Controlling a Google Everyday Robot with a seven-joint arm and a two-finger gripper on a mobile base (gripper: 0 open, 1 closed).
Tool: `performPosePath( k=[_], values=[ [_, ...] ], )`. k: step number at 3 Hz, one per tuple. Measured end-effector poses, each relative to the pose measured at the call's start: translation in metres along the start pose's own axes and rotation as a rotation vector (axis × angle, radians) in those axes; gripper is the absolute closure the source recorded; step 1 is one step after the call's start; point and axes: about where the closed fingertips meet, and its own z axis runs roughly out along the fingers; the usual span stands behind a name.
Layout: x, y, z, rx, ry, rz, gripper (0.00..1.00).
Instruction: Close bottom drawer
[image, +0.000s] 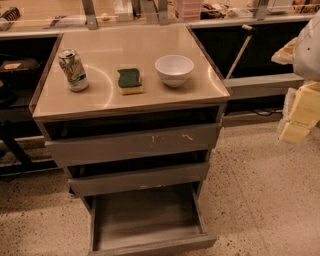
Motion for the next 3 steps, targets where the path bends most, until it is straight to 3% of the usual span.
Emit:
performPosePath(
  k=[1, 3],
  values=[
    [0.0000, 0.0000, 0.0000, 0.000, 0.000, 0.000, 0.00],
    [0.0000, 0.0000, 0.0000, 0.000, 0.000, 0.000, 0.42]
  ],
)
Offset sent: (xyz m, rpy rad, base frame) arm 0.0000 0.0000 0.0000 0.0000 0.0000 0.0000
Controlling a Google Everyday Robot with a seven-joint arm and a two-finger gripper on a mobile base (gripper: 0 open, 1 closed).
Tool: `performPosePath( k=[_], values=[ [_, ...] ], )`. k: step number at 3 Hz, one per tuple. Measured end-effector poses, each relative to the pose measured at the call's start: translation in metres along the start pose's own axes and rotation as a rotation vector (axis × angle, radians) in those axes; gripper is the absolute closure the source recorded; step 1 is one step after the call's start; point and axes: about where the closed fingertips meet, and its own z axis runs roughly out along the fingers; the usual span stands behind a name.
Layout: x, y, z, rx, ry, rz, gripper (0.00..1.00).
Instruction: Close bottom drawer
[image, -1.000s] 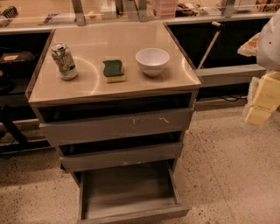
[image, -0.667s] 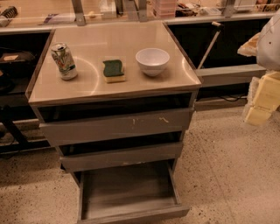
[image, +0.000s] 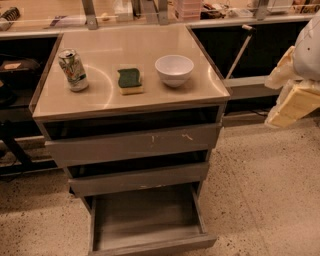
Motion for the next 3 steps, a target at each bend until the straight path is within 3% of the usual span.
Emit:
performPosePath(
  k=[2, 3],
  values=[
    [0.0000, 0.0000, 0.0000, 0.000, 0.000, 0.000, 0.89],
    [0.0000, 0.0000, 0.0000, 0.000, 0.000, 0.000, 1.00]
  ],
)
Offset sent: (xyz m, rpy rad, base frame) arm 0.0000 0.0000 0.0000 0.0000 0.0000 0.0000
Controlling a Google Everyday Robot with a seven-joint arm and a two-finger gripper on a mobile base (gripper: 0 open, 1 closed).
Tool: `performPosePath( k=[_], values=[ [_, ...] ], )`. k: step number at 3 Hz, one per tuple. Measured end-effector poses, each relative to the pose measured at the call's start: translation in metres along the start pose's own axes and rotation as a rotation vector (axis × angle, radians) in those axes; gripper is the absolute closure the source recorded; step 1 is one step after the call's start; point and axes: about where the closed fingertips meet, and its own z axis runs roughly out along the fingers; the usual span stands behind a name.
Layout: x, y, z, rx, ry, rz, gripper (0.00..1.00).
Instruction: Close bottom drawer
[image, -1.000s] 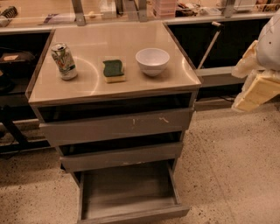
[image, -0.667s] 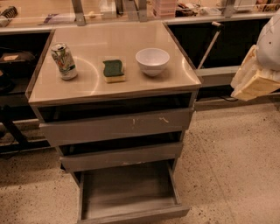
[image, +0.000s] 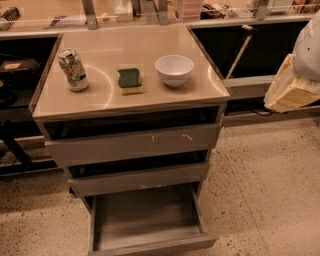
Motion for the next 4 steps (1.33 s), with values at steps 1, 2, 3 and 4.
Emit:
performPosePath(
  k=[1, 2, 3, 4],
  values=[
    [0.002, 0.006, 0.004, 0.005, 0.002, 0.000, 1.00],
    [0.009, 0.029, 0.025, 0.012, -0.028, 0.026, 1.00],
    [0.027, 0.055, 0.088, -0.019, -0.049, 0.053, 1.00],
    [0.046, 0.096, 0.177, -0.124, -0.037, 0.072, 1.00]
  ],
)
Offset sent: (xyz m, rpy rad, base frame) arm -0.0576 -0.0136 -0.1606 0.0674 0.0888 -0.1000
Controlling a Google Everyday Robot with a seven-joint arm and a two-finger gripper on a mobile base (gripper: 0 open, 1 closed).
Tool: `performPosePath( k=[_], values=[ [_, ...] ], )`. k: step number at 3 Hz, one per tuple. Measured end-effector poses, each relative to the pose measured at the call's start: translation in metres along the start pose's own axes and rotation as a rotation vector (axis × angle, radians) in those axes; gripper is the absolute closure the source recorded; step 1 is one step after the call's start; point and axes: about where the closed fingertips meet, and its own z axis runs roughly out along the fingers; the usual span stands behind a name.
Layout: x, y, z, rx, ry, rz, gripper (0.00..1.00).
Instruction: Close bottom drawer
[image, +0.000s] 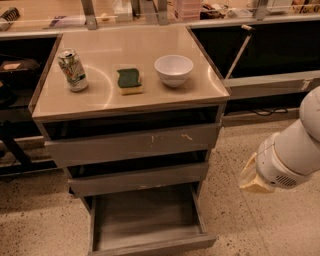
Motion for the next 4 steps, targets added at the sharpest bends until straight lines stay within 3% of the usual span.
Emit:
performPosePath(
  k=[1, 2, 4],
  values=[
    [0.000, 0.000, -0.001, 0.001, 0.000, 0.000, 1.00],
    [0.013, 0.009, 0.038, -0.006, 0.008, 0.019, 1.00],
    [0.057, 0.031, 0.197, -0.083, 0.037, 0.096, 1.00]
  ],
)
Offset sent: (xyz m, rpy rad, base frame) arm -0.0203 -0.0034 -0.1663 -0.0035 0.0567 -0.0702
